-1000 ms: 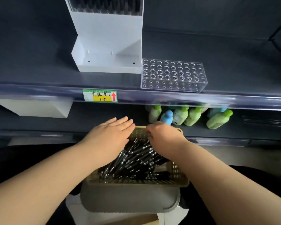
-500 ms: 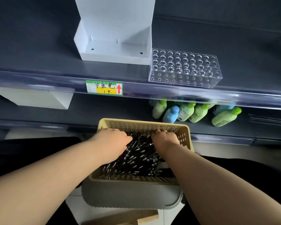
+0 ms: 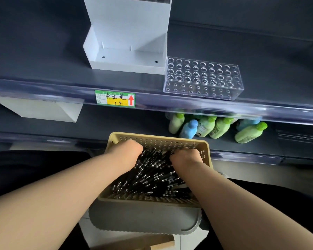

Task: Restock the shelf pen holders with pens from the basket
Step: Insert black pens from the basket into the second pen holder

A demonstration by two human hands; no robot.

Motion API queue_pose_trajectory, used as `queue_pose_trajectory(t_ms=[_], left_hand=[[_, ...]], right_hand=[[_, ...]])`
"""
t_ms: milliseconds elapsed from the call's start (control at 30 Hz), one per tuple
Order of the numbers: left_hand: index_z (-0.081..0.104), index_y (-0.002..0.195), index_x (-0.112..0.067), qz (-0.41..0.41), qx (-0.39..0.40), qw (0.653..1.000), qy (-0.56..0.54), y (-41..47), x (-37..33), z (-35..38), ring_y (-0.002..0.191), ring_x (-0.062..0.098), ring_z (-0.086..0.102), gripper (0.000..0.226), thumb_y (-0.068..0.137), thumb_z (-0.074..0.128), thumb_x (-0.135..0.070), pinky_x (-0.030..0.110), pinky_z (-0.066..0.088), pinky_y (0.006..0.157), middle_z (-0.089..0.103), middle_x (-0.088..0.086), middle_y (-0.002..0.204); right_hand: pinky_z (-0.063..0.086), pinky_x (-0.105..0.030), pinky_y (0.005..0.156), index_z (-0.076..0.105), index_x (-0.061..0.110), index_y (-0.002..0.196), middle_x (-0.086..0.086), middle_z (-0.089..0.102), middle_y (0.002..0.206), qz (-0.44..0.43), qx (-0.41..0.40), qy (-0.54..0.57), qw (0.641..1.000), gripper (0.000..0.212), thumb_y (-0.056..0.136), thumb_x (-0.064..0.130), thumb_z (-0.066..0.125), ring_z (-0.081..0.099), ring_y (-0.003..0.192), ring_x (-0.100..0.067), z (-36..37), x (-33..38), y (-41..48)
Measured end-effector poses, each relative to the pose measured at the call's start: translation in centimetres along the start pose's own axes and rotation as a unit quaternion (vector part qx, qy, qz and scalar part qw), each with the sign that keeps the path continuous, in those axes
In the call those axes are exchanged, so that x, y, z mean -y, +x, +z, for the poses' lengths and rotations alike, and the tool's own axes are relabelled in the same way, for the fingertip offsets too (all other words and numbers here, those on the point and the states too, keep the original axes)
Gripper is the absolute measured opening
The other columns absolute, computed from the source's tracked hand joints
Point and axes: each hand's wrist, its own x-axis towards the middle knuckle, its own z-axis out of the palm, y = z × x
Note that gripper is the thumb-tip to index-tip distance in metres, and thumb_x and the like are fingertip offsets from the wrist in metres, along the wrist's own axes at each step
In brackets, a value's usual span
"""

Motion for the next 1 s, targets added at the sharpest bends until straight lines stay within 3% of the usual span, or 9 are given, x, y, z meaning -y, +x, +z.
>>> queue_pose_trajectory(t_ms=[133,200,300,467,600,733,800,900,1000], left_hand=[[0.058,0.091,-0.026,-0.041,0.062,0.996,-0.04,2.4,-0.4,0.3,0.074,0.019,0.05,0.019,0.085,0.055,-0.007,0.029,0.043,0.07,0.048,-0.004,0.083],[0.061,0.1,-0.02,-0.029,0.043,0.996,-0.075,2.1,-0.8,0.4,0.089,0.022,0.059,0.012,0.092,0.052,-0.016,0.03,0.047,0.079,0.059,0.0,0.095],[0.058,0.113,-0.009,0.016,-0.016,0.991,-0.133,0.8,-1.3,1.2,0.098,0.024,0.059,0.024,0.097,0.048,-0.023,0.034,0.048,0.085,0.06,0.008,0.109],[0.054,0.113,-0.011,-0.001,-0.013,0.998,-0.059,1.1,-3.3,1.8,0.104,0.027,0.057,0.027,0.096,0.049,-0.032,0.037,0.045,0.087,0.056,0.006,0.113],[0.051,0.117,-0.012,-0.025,-0.029,0.999,-0.02,1.6,-4.3,2.4,0.106,0.026,0.058,0.025,0.094,0.054,-0.022,0.036,0.045,0.085,0.054,0.003,0.118],[0.051,0.112,-0.011,-0.047,-0.016,0.996,-0.072,1.3,-4.9,1.5,0.098,0.026,0.059,0.022,0.092,0.051,-0.02,0.032,0.043,0.072,0.058,0.005,0.108],[0.048,0.109,-0.011,-0.026,-0.035,0.991,-0.126,0.7,-5.2,0.5,0.091,0.025,0.06,0.02,0.091,0.05,-0.021,0.031,0.045,0.067,0.059,0.006,0.103],[0.047,0.102,-0.012,0.043,-0.091,0.978,-0.181,-1.0,-5.5,-1.8,0.08,0.024,0.059,0.016,0.09,0.049,-0.023,0.037,0.051,0.068,0.06,0.004,0.091],[0.046,0.1,-0.019,0.094,-0.154,0.965,-0.192,-3.6,-6.0,-5.7,0.076,0.022,0.056,0.012,0.091,0.046,-0.028,0.036,0.048,0.066,0.054,-0.003,0.081]], right_hand=[[0.045,-0.034,0.088,0.051,0.015,0.126,-0.004,0.055,0.129,0.02,-0.012,0.036,0.999,0.036,0.09,0.01,0.052,0.053,0.118,-0.024,-2.2,-0.3,-1.9],[0.043,-0.033,0.077,0.048,0.013,0.126,-0.002,0.056,0.126,0.029,-0.026,0.054,0.998,0.034,0.092,0.011,0.051,0.055,0.114,-0.024,-3.7,-0.7,-3.3],[0.04,-0.036,0.067,0.047,0.014,0.125,0.0,0.055,0.122,0.018,-0.061,0.074,0.995,0.03,0.094,0.014,0.047,0.057,0.106,-0.025,-5.9,-1.9,-5.9],[0.045,-0.029,0.073,0.042,0.028,0.126,0.004,0.057,0.106,-0.031,-0.121,0.3,0.946,0.038,0.091,0.031,0.056,0.056,0.087,-0.015,-9.9,-5.4,-10.3],[0.051,-0.033,0.071,0.039,0.033,0.122,0.005,0.068,0.087,-0.102,-0.107,0.374,0.916,0.046,0.083,0.035,0.064,0.062,0.067,-0.008,-11.2,-6.5,-10.9],[0.054,-0.038,0.069,0.038,0.035,0.117,-0.003,0.073,0.076,-0.126,-0.097,0.413,0.897,0.041,0.084,0.029,0.061,0.06,0.054,-0.011,-11.1,-6.0,-9.7],[0.051,-0.035,0.056,0.041,0.036,0.114,-0.007,0.073,0.076,-0.146,-0.102,0.458,0.871,0.034,0.086,0.022,0.057,0.058,0.051,-0.013,-11.3,-5.9,-9.6],[0.034,-0.016,0.038,0.053,0.031,0.109,-0.005,0.071,0.076,-0.166,-0.143,0.549,0.806,0.033,0.089,0.005,0.046,0.051,0.044,-0.011,-12.1,-6.5,-10.3],[0.033,-0.016,0.04,0.062,0.029,0.105,-0.002,0.072,0.082,-0.154,-0.21,0.617,0.743,0.038,0.092,0.001,0.04,0.054,0.05,-0.01,-13.2,-7.9,-11.1]])
